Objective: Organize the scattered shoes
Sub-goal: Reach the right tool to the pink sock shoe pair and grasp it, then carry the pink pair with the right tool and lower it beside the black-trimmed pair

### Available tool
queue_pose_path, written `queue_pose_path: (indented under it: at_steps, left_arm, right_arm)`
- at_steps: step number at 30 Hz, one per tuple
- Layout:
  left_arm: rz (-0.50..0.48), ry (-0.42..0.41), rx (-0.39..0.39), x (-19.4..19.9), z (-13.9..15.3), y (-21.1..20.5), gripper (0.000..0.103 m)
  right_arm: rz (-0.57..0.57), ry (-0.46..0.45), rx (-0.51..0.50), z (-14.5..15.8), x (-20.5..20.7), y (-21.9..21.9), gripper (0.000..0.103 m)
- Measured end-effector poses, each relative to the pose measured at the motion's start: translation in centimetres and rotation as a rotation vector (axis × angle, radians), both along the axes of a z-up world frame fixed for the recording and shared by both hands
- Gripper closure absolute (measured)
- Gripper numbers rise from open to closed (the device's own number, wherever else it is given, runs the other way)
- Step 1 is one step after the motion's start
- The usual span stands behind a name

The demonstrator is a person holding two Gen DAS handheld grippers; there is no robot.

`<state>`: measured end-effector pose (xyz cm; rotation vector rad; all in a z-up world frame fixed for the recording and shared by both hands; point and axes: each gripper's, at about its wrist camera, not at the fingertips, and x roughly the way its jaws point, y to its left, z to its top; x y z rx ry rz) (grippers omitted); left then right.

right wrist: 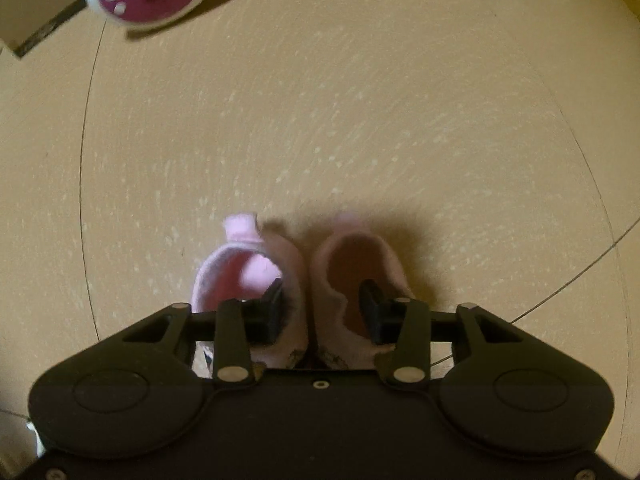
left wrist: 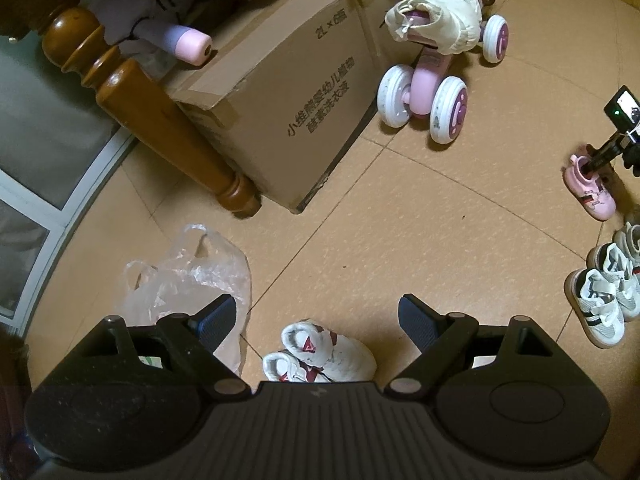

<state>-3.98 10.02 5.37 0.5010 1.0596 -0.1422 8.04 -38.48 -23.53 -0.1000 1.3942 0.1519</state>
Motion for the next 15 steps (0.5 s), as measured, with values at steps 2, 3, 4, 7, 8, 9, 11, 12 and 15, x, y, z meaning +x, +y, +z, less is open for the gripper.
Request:
queue_pose_path:
  at_steps: [2, 3, 4, 7, 8, 9, 11, 12, 15]
  left_arm:
    - [0.001, 0.004, 0.005, -0.1, -0.1, 0.0, 0.014]
    - [0.004, 0.0, 0.004, -0.1, 0.0, 0.1, 0.014]
    - [0.007, -0.003, 0.002, -0.1, 0.1, 0.2, 0.014]
    - [0.014, -0.019, -0.005, -0.3, 0.5, 0.4, 0.014]
    - [0.015, -0.026, -0.009, -0.5, 0.8, 0.5, 0.014]
    - [0.017, -0.033, -0.014, -0.7, 1.1, 0.6, 0.014]
    - [0.021, -0.047, -0.021, -1.1, 1.6, 1.0, 0.014]
    - [0.024, -0.054, -0.024, -1.4, 1.9, 1.1, 0.014]
    - [0.038, -0.074, -0.032, -2.1, 2.7, 2.0, 0.014]
  right_arm:
    - [-0.009, -0.007, 0.019, 0.7, -0.3, 0.6, 0.092]
    - [-0.009, -0.014, 0.033, 1.3, -0.5, 1.1, 0.093]
    - [-0.009, -0.022, 0.046, 1.8, -0.7, 1.6, 0.094]
    - [-0.011, -0.045, 0.087, 3.5, -1.2, 3.2, 0.095]
    - [-0.011, -0.053, 0.1, 4.1, -1.4, 3.7, 0.095]
    - [-0.011, -0.06, 0.114, 4.6, -1.6, 4.2, 0.095]
    - [-0.012, -0.076, 0.141, 5.7, -2.0, 5.3, 0.095]
    - [-0.012, -0.083, 0.154, 6.3, -2.2, 5.8, 0.095]
    - [0.01, -0.097, 0.197, 7.9, -2.8, 8.5, 0.095]
